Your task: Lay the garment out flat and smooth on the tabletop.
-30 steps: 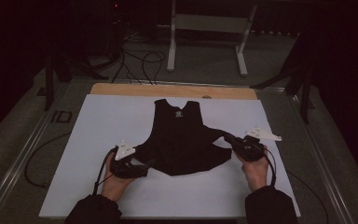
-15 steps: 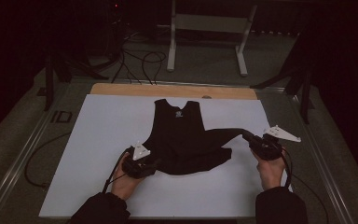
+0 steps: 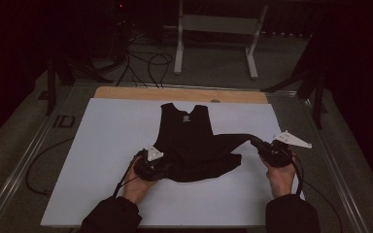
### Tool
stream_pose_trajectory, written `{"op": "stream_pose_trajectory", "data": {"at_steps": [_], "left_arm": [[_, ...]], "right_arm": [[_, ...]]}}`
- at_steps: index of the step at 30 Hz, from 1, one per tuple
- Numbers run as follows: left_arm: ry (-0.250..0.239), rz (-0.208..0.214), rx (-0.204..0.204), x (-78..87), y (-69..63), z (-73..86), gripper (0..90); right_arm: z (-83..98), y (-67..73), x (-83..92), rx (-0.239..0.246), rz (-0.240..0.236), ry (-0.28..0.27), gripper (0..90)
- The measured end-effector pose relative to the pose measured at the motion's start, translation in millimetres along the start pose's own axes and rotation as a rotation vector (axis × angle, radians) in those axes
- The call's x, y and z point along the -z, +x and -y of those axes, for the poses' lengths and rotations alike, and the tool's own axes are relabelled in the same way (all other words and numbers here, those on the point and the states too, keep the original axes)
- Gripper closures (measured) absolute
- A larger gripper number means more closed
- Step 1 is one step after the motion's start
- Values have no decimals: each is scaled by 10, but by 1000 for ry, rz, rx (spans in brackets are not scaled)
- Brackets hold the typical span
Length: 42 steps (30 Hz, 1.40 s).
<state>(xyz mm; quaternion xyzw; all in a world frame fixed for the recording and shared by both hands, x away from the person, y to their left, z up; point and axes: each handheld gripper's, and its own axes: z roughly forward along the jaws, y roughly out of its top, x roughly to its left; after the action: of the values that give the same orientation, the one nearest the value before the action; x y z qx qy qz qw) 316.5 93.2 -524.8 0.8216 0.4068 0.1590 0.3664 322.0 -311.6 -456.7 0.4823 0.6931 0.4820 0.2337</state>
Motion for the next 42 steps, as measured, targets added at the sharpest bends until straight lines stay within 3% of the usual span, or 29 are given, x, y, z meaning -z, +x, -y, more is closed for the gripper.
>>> {"op": "stream_pose_trajectory", "data": {"at_steps": [6,10,14,19,32,37,42], "left_arm": [[-2,11,-11,-30,-29,-38,579],[-1,12,-45,-37,-81,-58,712],[-23,30,-38,-1,-90,-74,844],[-72,49,-7,115,-60,-108,852],[-206,50,37,721,145,-113,854],[-230,30,36,973,249,-12,854],[-211,13,72,1054,378,138,857]], "right_arm": [[4,5,-5,0,-6,-2,864],[5,14,-9,0,-9,0,864],[5,34,-20,7,-14,3,864],[0,31,-9,6,-17,-3,864],[-12,24,84,9,-23,-7,864],[-3,44,237,29,-21,-3,863],[62,90,412,57,-32,9,863]]}}
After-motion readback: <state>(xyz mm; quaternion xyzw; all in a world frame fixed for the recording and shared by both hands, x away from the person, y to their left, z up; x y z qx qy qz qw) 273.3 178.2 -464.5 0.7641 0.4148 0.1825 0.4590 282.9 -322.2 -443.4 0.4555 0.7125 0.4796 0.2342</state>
